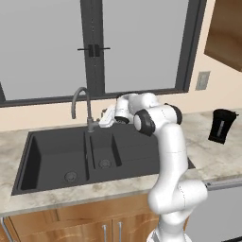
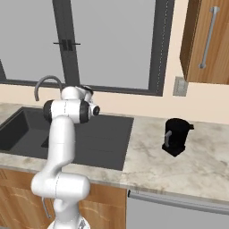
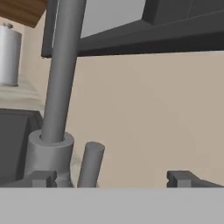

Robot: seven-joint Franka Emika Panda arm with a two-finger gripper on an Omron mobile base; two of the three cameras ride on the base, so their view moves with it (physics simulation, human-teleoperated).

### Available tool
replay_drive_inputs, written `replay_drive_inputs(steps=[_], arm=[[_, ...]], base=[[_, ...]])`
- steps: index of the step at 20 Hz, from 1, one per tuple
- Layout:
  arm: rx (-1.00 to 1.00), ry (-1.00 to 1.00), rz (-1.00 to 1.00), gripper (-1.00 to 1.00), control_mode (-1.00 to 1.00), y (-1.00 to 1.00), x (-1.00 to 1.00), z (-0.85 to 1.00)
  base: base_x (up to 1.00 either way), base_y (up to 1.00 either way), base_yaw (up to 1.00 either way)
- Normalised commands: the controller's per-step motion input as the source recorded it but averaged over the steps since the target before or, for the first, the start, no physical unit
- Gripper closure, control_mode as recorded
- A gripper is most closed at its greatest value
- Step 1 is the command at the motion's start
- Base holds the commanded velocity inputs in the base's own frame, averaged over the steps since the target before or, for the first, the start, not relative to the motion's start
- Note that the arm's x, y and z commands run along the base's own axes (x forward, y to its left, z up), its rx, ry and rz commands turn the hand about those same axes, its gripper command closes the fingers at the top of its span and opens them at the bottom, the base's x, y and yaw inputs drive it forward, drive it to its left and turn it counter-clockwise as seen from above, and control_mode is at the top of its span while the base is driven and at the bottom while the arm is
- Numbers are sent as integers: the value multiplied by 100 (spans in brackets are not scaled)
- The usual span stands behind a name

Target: Turn on the sink faucet and place the jug under the water for a few seconds to fill it up.

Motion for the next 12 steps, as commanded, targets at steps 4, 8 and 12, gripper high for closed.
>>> replay_drive_inputs(steps=[4,8,12], arm=[[1,3,3,-100,-100,17,59,-27],[2,3,4,-100,-100,13,43,-26],[0,8,1,100,-100,17,39,-29]], base=[[0,0,0],[0,0,0],[0,0,0]])
